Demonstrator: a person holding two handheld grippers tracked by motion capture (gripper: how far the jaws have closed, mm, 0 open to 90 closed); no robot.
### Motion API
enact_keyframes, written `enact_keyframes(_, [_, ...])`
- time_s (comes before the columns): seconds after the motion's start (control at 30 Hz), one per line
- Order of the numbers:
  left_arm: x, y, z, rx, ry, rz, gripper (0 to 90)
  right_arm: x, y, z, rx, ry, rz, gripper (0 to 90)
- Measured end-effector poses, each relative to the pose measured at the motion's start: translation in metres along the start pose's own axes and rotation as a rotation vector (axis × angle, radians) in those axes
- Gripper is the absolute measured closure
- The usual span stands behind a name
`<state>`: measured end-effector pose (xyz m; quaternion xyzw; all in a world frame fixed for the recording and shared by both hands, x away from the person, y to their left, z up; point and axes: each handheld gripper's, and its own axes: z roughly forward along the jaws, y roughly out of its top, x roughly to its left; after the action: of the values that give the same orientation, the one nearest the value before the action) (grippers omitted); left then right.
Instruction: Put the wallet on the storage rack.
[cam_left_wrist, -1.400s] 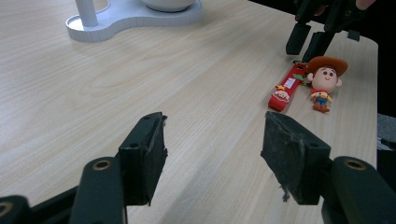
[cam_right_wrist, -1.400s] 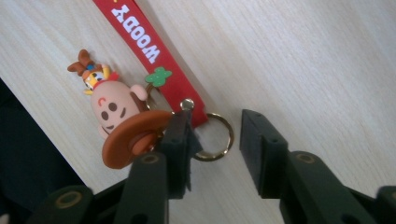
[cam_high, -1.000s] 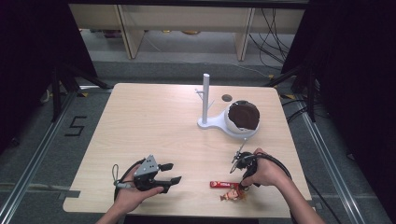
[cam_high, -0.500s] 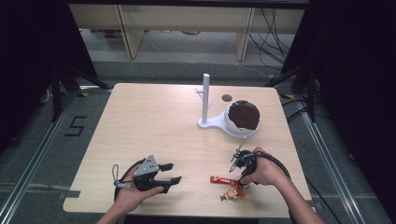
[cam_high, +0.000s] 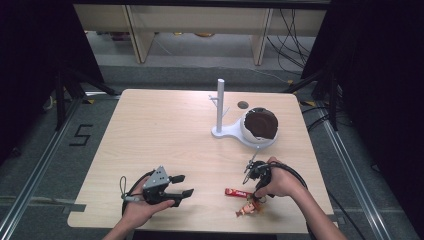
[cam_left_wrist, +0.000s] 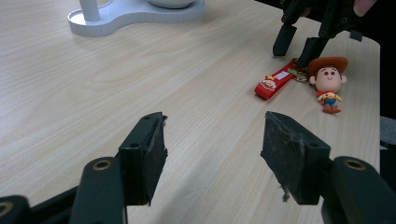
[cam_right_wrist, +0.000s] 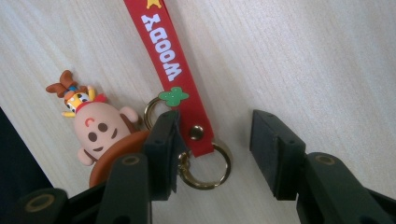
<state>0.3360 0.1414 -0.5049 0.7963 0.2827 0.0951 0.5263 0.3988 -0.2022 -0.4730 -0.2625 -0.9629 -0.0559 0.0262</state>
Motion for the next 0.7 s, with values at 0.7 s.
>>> enact_keyframes(0.7, [0.001,-0.002,0.0,-0.004,-0.008,-0.004,38.6,0.011,0.008,0.001,0.084,-0.059,-0.015,68.7])
